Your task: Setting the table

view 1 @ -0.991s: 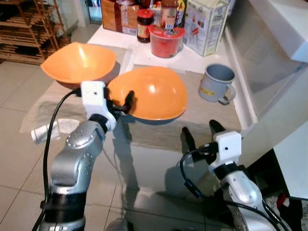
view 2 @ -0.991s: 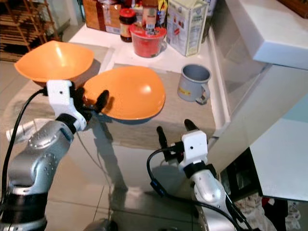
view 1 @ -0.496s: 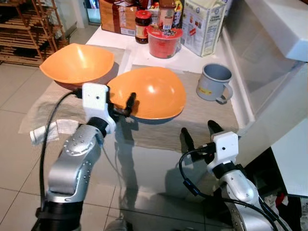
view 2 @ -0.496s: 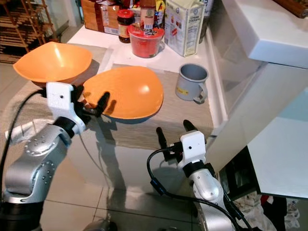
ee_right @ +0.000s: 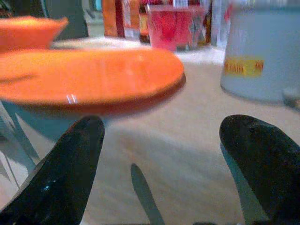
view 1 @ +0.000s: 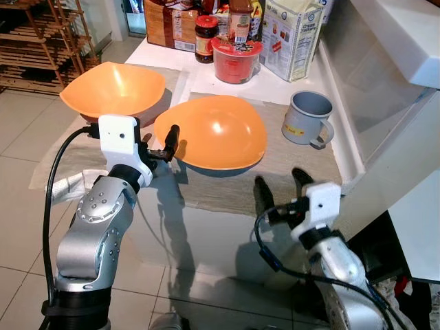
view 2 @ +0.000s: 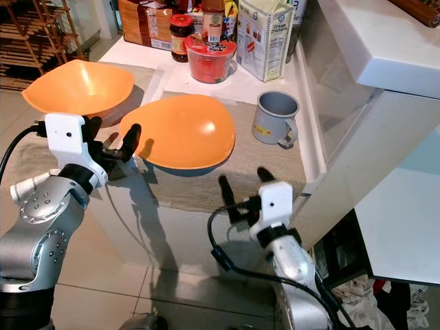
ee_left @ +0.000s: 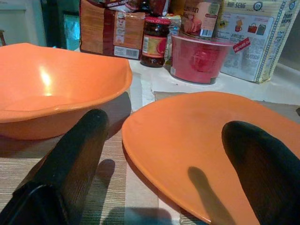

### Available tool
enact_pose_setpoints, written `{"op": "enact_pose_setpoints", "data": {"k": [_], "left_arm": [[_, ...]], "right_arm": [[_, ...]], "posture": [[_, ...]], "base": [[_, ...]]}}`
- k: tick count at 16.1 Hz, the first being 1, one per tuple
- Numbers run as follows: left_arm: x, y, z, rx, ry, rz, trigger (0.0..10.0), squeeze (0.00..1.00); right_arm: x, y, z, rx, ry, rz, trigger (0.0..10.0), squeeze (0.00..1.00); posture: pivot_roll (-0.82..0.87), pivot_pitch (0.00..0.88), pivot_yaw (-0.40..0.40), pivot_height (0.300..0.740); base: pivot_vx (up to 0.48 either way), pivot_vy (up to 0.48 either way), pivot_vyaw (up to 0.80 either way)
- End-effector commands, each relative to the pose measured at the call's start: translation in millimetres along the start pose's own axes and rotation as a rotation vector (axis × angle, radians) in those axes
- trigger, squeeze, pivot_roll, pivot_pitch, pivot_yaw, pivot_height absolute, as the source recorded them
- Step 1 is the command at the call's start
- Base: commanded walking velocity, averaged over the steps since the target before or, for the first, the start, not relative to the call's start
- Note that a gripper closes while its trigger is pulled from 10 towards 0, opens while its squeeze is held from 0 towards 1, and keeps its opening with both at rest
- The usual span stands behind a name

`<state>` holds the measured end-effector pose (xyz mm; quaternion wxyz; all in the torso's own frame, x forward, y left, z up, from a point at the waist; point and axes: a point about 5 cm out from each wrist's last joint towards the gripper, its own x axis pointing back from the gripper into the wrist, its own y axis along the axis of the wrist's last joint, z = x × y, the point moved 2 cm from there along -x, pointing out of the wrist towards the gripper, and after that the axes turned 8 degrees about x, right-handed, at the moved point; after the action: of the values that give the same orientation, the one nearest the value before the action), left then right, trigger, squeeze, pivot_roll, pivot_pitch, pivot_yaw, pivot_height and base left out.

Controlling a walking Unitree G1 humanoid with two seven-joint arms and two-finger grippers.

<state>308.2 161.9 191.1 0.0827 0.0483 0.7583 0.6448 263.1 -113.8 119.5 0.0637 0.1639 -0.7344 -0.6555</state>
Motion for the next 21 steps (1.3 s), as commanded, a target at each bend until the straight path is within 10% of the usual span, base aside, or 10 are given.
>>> {"op": "enact_pose_setpoints", "data": {"k": [1,15,21], "left_arm": [[2.1,2,-1.9,0.004,-0.001,-0.005,10.0,0.0],[0.6,11,-2.0,-0.015,-0.018,-0.012,10.0,0.0],[-0.2,13,-2.1,-0.017,-0.02,-0.014,10.0,0.0]], "right_arm": [[-0.5,8,-0.3,-0.035,0.009,-0.02,10.0,0.18],[-23.1,12,2.3,-0.482,0.023,0.045,10.0,0.16],[-32.9,15,5.8,-0.533,0.066,0.052,10.0,0.15]], "posture": [[0.1,0.049,-0.053,0.74],[0.13,0.07,-0.034,0.74],[0.13,0.075,-0.034,0.74]], "base": [[0.0,0.0,0.0],[0.0,0.0,0.0],[0.0,0.0,0.0]]}}
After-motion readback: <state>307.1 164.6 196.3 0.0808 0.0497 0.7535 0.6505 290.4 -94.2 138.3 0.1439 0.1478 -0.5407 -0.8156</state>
